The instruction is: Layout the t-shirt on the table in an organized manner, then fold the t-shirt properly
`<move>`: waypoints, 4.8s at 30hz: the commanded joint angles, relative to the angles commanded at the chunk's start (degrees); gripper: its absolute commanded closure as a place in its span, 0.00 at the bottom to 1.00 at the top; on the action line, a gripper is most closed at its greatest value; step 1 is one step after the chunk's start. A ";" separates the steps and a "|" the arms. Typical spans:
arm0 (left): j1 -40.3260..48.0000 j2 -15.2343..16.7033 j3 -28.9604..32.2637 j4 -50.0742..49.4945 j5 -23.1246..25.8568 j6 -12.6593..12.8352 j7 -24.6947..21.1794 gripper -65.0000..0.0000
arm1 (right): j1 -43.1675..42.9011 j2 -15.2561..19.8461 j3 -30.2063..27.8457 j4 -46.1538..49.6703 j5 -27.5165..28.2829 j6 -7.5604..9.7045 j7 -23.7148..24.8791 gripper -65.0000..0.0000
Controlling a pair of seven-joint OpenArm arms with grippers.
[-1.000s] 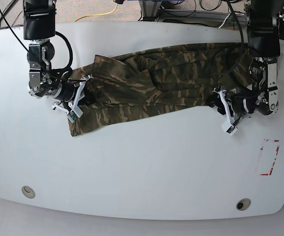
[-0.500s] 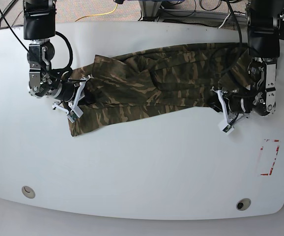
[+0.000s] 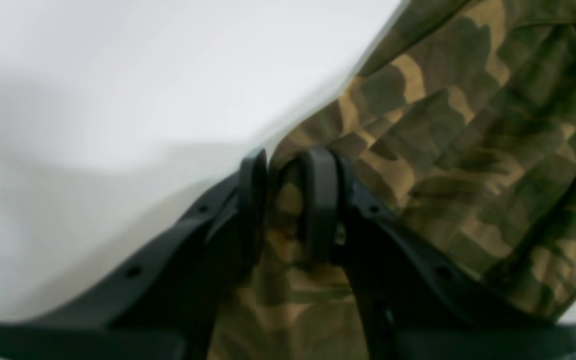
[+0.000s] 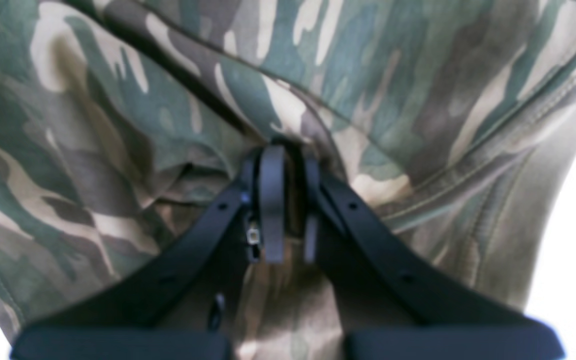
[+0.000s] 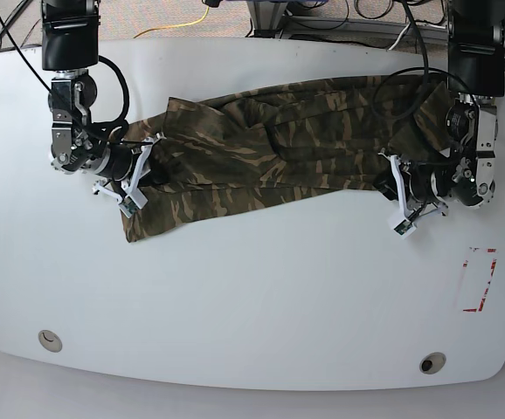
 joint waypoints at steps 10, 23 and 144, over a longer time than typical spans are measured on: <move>5.71 -0.70 -2.99 6.95 0.00 0.00 1.85 0.82 | 0.00 0.26 0.00 0.00 0.00 0.00 0.00 0.93; 5.71 -0.35 -8.09 6.51 0.18 0.00 1.67 0.44 | 0.00 -0.09 -0.18 0.00 0.00 0.00 0.00 0.93; 13.10 0.88 -2.73 17.76 -0.26 0.00 4.31 0.88 | 0.00 0.26 -0.26 -0.18 -0.09 0.00 -0.09 0.93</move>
